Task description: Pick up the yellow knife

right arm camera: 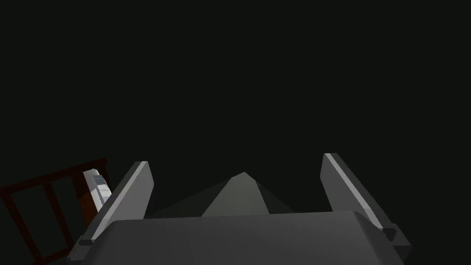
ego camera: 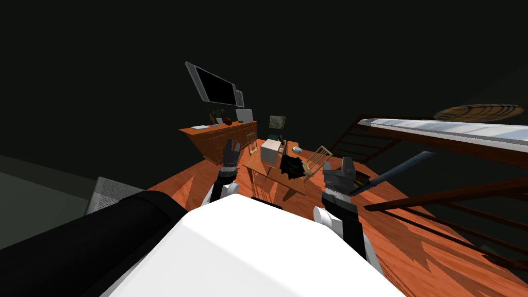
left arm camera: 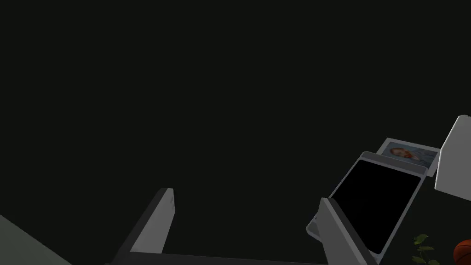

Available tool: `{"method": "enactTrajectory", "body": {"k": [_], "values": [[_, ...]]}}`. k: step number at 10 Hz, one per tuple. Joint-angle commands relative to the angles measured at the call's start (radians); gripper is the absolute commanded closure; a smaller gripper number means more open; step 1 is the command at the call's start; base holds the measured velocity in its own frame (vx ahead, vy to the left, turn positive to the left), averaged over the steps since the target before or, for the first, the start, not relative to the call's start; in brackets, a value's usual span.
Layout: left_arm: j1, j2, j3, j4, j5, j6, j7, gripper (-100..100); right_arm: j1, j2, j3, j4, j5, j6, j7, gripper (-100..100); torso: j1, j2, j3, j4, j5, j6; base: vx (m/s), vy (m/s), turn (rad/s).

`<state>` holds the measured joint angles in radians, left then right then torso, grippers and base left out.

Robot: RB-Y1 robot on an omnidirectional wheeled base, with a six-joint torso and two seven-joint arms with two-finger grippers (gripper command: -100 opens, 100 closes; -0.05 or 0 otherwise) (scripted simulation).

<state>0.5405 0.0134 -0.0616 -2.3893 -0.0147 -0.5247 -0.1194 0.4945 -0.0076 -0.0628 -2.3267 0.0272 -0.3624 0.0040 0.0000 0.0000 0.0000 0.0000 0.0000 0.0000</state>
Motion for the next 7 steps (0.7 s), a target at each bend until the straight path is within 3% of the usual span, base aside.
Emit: {"method": "enactTrajectory", "body": {"k": [1,7], "values": [[0.004,0.028,0.003,0.012,0.0,0.002,-0.005,-100,0.0,0.0,0.0,0.0,0.0,0.0,0.0,0,0.0,0.0,0.0,0.0,0.0,0.0,-0.003,-0.012,-0.065],[0.046,0.143,0.029,0.127,0.0,0.015,-0.054,-100,0.0,0.0,0.0,0.0,0.0,0.0,0.0,0,-0.003,0.001,0.0,0.0,-0.001,0.0,-0.008,-0.045,-0.109]]}}
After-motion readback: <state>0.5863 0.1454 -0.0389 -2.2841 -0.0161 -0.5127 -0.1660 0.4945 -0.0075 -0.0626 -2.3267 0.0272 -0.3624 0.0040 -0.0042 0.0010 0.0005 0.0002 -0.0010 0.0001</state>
